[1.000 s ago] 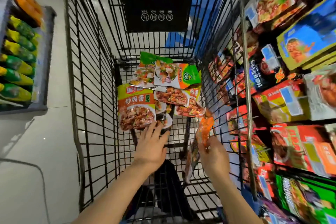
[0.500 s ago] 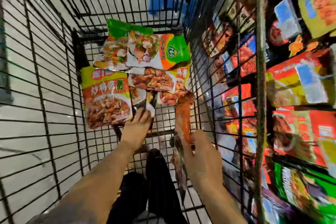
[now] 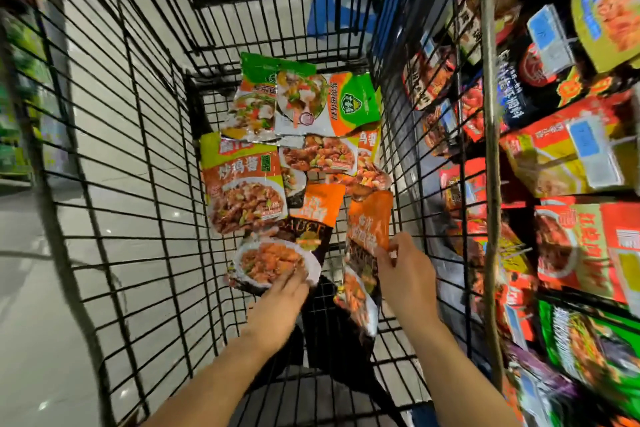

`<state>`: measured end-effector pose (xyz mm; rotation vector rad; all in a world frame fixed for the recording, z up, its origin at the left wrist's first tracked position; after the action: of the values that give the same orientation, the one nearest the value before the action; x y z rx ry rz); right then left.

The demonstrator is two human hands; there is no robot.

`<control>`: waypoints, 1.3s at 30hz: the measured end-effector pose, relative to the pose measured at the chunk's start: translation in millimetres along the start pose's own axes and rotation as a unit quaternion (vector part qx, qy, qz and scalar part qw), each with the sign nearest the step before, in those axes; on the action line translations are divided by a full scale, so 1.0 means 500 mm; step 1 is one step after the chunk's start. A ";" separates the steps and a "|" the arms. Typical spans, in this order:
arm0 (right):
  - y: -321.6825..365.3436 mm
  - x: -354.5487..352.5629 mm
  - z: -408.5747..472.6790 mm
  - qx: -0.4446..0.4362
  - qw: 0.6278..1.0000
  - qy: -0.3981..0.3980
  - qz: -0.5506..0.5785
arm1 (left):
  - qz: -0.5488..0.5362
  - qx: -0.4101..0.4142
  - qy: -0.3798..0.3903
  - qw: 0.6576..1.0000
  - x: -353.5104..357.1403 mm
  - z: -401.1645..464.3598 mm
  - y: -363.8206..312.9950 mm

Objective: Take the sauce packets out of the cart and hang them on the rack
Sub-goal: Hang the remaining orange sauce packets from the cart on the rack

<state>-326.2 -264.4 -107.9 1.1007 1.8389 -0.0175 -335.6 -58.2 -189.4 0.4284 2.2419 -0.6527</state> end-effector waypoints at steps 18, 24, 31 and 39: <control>-0.004 0.005 -0.003 -0.027 0.999 -0.044 -0.007 | -0.024 0.026 -0.047 0.998 -0.080 0.279 0.078; -0.009 0.009 0.001 -0.011 0.999 -0.035 -0.004 | 0.098 -0.021 0.042 0.994 -0.022 0.292 0.051; -0.002 0.005 -0.004 0.000 1.000 -0.027 -0.001 | 0.169 0.011 0.046 0.984 -0.059 0.289 0.072; -0.007 0.009 -0.005 0.002 0.999 -0.033 0.001 | 0.155 -0.005 0.091 0.984 -0.056 0.290 0.065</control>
<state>-331.1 -262.1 -111.4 1.0923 1.7800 -0.0559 -218.8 -117.6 -264.6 0.8413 2.2780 -0.4532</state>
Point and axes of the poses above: each hand's wrist, its own z-axis towards the middle knuckle, its own x-axis out of the palm, y = z × x, the point moved 2 cm from there along z, towards the middle knuckle, and after that the axes turned 1 degree about -z, right-handed, at the moved point
